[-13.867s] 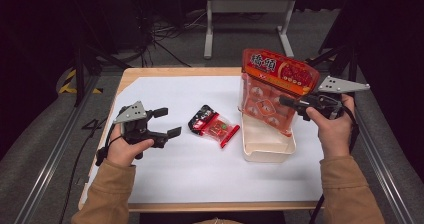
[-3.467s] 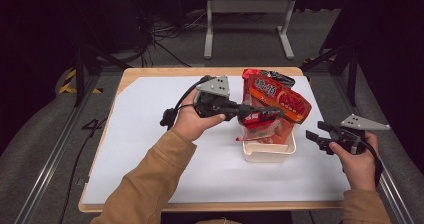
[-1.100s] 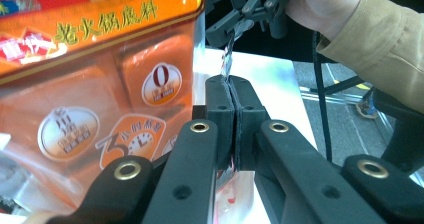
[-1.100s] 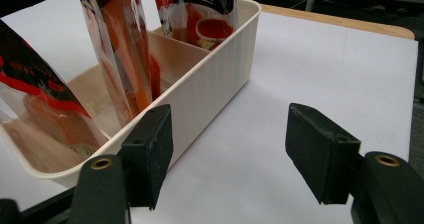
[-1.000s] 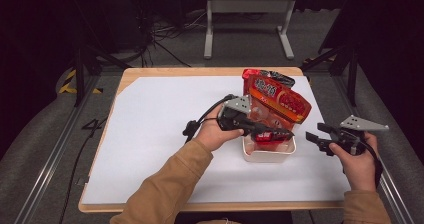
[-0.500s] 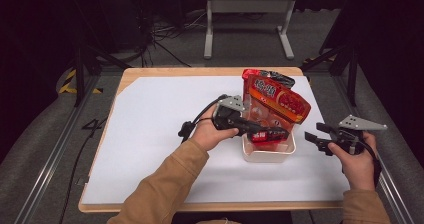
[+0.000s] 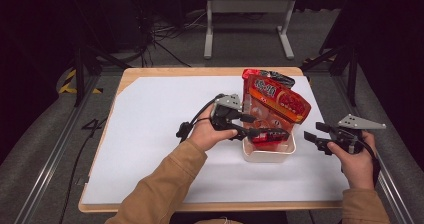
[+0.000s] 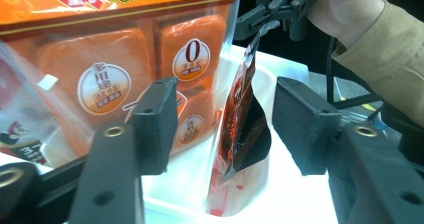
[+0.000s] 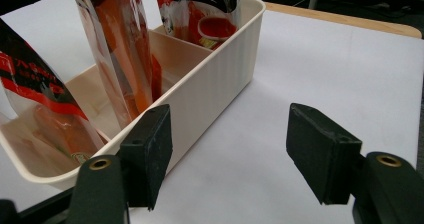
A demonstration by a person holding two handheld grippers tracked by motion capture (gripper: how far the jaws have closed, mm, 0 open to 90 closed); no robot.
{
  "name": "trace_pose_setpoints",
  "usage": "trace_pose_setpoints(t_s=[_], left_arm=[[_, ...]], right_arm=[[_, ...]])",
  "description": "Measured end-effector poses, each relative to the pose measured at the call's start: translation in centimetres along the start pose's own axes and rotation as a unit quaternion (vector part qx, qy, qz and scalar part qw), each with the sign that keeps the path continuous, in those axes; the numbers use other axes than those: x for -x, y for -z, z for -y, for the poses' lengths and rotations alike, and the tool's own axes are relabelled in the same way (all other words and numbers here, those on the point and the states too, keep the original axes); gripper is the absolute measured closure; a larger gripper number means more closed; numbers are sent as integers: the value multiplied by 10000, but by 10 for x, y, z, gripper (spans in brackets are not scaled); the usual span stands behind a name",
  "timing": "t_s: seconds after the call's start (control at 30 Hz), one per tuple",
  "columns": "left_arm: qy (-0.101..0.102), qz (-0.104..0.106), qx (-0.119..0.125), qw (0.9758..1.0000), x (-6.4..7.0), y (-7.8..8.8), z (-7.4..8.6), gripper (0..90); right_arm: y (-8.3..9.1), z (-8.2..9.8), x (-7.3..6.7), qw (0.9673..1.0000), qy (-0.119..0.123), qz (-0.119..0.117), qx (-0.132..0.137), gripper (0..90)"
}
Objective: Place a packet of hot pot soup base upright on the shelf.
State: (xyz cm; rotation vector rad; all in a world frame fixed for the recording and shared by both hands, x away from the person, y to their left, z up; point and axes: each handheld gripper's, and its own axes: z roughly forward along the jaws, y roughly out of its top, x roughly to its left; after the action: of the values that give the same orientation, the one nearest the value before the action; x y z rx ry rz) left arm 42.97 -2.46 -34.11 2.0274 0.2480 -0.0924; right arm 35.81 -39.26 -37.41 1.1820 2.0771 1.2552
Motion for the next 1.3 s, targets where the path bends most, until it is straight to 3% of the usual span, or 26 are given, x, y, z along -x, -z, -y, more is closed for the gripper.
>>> trace_pose_setpoints(t_s=[0.13, 0.43, 0.67, 0.93, 1.03, 1.3], left_arm=[[34, -98, 178, 9998, 2, 8, 0, 374], [151, -245, 446, 9986, 12, 32, -3, 328], [191, -649, 378, 9970, 18, 57, 4, 289], [207, -982, 483, 9938, 22, 92, 20, 254], [283, -1160, 534, 9914, 23, 109, 29, 244], [344, -1506, 447, 9870, 23, 138, 50, 223]], right_arm=[[-4, -2, -1, 10000, 20, -46, -7, 351], [-7, -2, 0, 9999, -42, -98, -31, 345], [-7, -2, -1, 9999, -64, -134, -46, 340], [-5, 0, -1, 9998, -81, -135, -77, 338], [-4, 0, -1, 9998, -83, -138, -73, 336], [-2, 1, 1, 9998, -101, -134, -73, 327]])
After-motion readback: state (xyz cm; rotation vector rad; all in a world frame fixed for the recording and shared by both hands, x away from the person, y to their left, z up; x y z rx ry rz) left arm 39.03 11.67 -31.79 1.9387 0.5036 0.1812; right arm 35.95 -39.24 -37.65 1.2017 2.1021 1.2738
